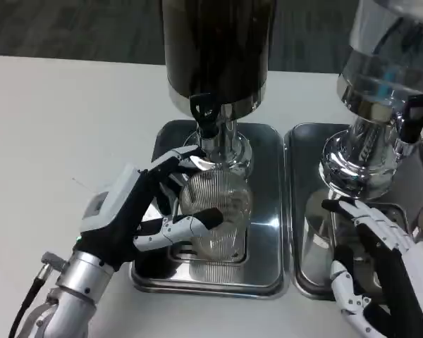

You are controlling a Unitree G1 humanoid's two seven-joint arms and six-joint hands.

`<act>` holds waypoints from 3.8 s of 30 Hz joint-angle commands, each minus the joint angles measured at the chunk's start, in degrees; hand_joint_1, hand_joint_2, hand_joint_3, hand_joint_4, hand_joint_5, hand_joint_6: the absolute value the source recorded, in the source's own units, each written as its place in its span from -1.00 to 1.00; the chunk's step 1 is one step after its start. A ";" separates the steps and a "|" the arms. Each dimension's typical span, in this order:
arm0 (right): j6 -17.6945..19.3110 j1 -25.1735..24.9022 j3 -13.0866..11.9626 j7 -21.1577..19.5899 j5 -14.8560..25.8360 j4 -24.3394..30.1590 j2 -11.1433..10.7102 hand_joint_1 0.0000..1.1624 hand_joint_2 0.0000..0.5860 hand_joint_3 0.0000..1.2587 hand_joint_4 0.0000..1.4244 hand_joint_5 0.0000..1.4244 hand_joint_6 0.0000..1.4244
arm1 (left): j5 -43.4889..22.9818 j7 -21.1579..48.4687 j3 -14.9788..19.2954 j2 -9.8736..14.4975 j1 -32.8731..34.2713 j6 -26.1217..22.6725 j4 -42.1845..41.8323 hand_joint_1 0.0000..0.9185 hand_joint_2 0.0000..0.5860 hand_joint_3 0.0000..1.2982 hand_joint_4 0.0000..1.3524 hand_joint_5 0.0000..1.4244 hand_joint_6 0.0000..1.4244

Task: Grasp the cup under the faucet to collect the drink, then remove the cup.

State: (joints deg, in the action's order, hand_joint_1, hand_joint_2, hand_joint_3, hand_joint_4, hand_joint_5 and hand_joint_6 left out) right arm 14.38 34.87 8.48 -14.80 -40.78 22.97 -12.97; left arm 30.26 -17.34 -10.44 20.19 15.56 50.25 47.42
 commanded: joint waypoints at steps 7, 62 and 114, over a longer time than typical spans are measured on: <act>0.05 0.42 -1.12 0.98 1.13 1.09 0.00 -0.46 1.00 -0.62 -0.79 -0.83 -0.82 | 2.27 -3.93 -1.25 0.54 0.81 -0.41 0.63 -0.69 -0.88 -0.45 -0.28 0.02 0.43; 0.18 -5.64 6.01 -3.35 -1.35 -5.89 4.59 -0.50 0.96 -0.57 -0.76 -0.78 -0.84 | -70.31 79.10 22.98 16.27 5.67 -42.63 -17.84 -1.00 -0.78 -0.36 -0.53 -0.55 -0.34; -0.10 -5.46 7.24 -8.28 0.59 -9.23 6.51 -0.53 0.91 -0.52 -0.71 -0.75 -0.87 | -51.52 83.01 15.68 3.71 14.47 -37.15 -20.07 -1.00 -0.80 -0.46 -0.63 -0.71 -0.61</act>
State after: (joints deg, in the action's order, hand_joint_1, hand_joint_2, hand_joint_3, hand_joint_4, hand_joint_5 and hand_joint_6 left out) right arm 14.31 29.45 16.06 -22.36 -40.61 13.81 -6.76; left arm -22.21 64.94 5.90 23.83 31.15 10.84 27.61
